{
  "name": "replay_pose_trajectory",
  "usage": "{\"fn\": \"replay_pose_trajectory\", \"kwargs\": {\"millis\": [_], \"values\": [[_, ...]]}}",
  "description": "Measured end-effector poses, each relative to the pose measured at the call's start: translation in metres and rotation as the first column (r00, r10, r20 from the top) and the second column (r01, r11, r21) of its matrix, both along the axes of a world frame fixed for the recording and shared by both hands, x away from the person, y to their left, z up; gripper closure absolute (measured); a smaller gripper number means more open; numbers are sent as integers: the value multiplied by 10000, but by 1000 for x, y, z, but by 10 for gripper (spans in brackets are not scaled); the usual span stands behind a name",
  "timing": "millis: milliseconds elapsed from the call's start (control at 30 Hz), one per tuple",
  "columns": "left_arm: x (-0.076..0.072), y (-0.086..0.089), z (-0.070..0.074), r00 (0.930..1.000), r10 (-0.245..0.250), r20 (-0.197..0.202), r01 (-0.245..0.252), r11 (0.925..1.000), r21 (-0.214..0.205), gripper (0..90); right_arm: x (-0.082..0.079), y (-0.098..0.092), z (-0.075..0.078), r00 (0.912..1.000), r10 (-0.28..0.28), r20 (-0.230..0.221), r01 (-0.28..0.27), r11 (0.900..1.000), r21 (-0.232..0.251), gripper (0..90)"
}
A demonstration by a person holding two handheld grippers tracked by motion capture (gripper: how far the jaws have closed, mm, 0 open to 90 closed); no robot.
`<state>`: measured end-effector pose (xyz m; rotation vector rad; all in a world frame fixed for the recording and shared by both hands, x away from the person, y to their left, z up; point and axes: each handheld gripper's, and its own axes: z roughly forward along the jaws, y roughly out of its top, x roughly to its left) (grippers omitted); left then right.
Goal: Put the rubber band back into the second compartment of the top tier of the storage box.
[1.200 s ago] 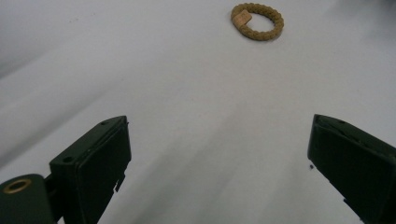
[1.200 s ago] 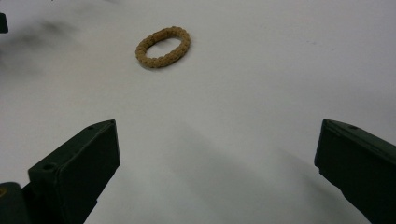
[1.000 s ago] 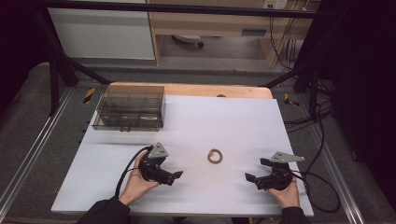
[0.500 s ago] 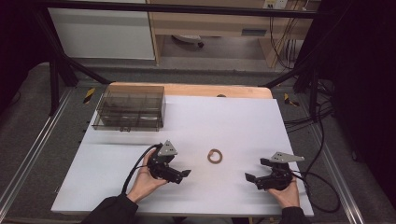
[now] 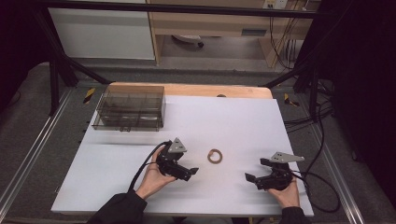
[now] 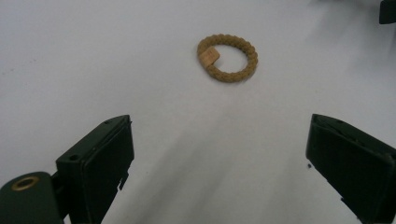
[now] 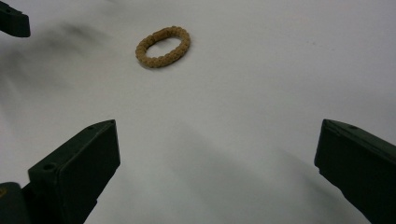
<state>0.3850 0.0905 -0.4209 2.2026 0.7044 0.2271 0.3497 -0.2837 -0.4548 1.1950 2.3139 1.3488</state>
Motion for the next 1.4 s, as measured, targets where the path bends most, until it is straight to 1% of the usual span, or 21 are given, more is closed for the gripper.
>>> {"fn": "replay_pose_trajectory", "kwargs": {"millis": [33, 133, 167, 200, 233, 600, 667, 800, 900, 967, 1000, 1167, 1200, 1267, 1400], "values": [[1, -4, 0, 10000, -22, -18, 22, 10000, -9, 75, 0, 0, 0, 10000, -10, 21, 10, 10000, 5, 7], [1, -9, 0, 10000, -68, 14, 68, 10000, 17, 83, 0, 0, 0, 10000, 2, 8, -2, 10000, -3, 7], [2, -14, 0, 9999, -150, 15, 150, 9999, 61, 86, 0, 0, 0, 10000, 4, 5, -4, 10000, -6, 7], [2, -14, 0, 9999, -150, 15, 150, 9999, 61, 87, 0, 0, 0, 10000, -6, 9, 6, 10000, 5, 7], [3, -18, -1, 9999, -154, 9, 154, 9998, 100, 90, 0, 0, 0, 10000, 2, 0, -2, 10000, -2, 7], [7, -37, -2, 9996, -282, -73, 284, 9994, 205, 151, 0, 0, 0, 10000, 17, 5, -17, 10000, 4, 7], [8, -40, -2, 9994, -332, -72, 334, 9991, 278, 156, 0, 0, 0, 10000, 9, -16, -9, 10000, 17, 7], [10, -45, -2, 9996, -281, -59, 283, 9994, 219, 187, 0, 0, 0, 10000, 9, -14, -9, 10000, 18, 7], [11, -52, -2, 9995, -309, -29, 309, 9994, 150, 228, 0, 0, 0, 10000, 18, -9, -18, 10000, 3, 7], [11, -54, -2, 9995, -319, -52, 320, 9993, 179, 247, 0, 0, 0, 10000, 22, 1, -22, 10000, 4, 7], [11, -57, -2, 9994, -353, -51, 354, 9991, 214, 247, 0, 0, 0, 10000, 25, -5, -25, 10000, 6, 7], [12, -68, -4, 9987, -509, -58, 510, 9983, 299, 311, 0, 0, 0, 10000, 32, -4, -32, 10000, 14, 7], [12, -70, -4, 9986, -523, -63, 525, 9981, 326, 311, 0, 0, 0, 10000, 32, -4, -32, 10000, 14, 7], [13, -76, -5, 9986, -524, -76, 527, 9981, 320, 351, 0, 0, 0, 10000, 35, -5, -35, 10000, 14, 7], [15, -81, -6, 9987, -508, -105, 512, 9980, 369, 408, 0, 0, 0, 10000, 36, 6, -36, 10000, 19, 7]]}}
